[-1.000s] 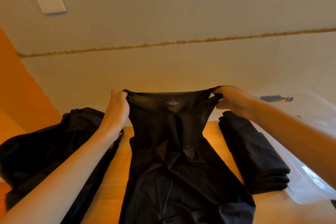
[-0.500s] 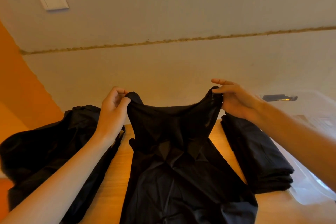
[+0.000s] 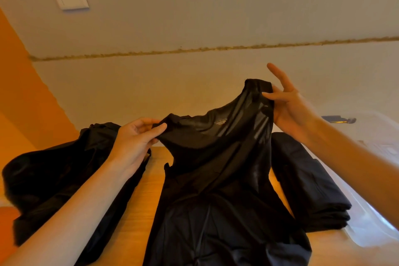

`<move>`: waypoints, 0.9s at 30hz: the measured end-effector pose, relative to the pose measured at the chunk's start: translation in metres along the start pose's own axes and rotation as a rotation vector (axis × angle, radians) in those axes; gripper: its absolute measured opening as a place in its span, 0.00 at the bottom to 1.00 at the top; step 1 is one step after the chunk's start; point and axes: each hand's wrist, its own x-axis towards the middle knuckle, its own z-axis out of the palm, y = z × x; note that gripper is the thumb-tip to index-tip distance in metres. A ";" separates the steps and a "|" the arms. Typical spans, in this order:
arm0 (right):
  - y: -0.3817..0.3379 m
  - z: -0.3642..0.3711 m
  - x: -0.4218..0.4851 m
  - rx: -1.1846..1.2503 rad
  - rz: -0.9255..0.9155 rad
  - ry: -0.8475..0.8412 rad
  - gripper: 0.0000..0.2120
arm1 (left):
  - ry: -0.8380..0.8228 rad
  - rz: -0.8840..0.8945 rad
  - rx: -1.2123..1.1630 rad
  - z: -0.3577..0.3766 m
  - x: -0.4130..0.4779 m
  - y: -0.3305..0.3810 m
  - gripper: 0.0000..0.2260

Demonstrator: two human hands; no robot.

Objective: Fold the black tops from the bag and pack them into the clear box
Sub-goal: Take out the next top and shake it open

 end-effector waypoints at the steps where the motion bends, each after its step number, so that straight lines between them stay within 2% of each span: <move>1: -0.001 -0.001 0.001 0.006 -0.006 0.008 0.30 | 0.055 0.068 0.098 -0.002 0.000 -0.001 0.10; 6: -0.006 -0.003 0.003 0.004 -0.045 0.038 0.30 | 0.205 0.391 0.492 -0.012 -0.004 -0.007 0.08; 9: -0.007 -0.002 0.005 -0.020 -0.057 0.051 0.29 | 0.242 0.394 0.477 -0.013 -0.004 -0.004 0.06; 11: -0.008 0.000 0.007 -0.044 -0.061 0.058 0.27 | 0.172 0.288 0.215 -0.008 -0.004 0.003 0.07; 13: -0.012 0.005 0.009 -0.067 -0.052 0.072 0.25 | 0.041 0.164 -0.174 0.000 0.000 0.015 0.11; 15: -0.019 0.012 0.014 -0.059 -0.047 0.109 0.24 | 0.002 -0.001 -0.420 0.006 0.010 0.030 0.15; 18: -0.035 0.019 0.020 -0.059 -0.062 0.146 0.24 | -0.077 -0.402 -0.493 0.009 0.019 0.052 0.15; 20: -0.049 0.026 0.024 -0.052 -0.063 0.188 0.24 | -0.146 -0.493 -0.409 0.010 0.019 0.065 0.15; 23: -0.074 0.034 0.031 -0.043 -0.032 0.264 0.23 | -0.148 -0.396 -0.363 0.019 0.016 0.096 0.12; 27: -0.118 0.043 0.041 -0.070 -0.056 0.316 0.18 | -0.022 0.093 -0.213 0.028 0.021 0.149 0.09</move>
